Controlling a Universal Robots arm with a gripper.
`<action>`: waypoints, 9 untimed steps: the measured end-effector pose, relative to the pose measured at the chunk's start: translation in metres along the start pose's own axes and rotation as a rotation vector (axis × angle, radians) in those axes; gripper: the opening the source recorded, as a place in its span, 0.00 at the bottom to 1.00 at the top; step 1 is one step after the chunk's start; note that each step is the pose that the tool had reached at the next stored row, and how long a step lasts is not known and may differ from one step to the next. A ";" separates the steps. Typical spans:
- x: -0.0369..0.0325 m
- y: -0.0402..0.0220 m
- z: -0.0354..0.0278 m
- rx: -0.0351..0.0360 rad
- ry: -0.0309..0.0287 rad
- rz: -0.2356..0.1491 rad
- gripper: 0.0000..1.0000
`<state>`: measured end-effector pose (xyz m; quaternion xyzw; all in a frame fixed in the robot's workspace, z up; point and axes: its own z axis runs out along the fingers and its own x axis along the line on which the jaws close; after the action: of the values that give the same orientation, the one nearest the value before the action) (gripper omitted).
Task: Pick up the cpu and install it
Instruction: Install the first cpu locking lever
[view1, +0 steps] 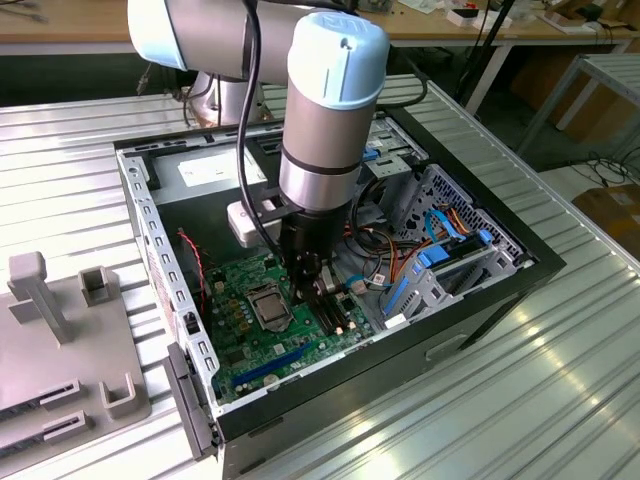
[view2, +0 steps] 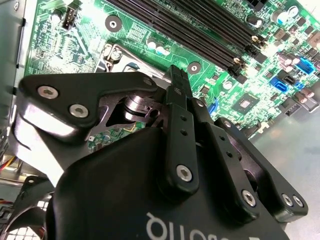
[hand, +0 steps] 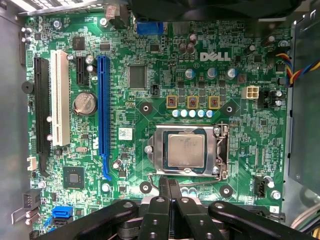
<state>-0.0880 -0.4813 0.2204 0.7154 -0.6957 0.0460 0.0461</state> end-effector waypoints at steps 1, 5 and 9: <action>0.0000 0.0000 0.0003 0.0000 0.0001 0.000 0.11; -0.0001 0.0000 0.0026 0.0002 0.0000 -0.001 0.11; 0.0001 0.0000 0.0051 0.0003 -0.0001 -0.002 0.11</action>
<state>-0.0880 -0.4821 0.2154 0.7160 -0.6950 0.0460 0.0460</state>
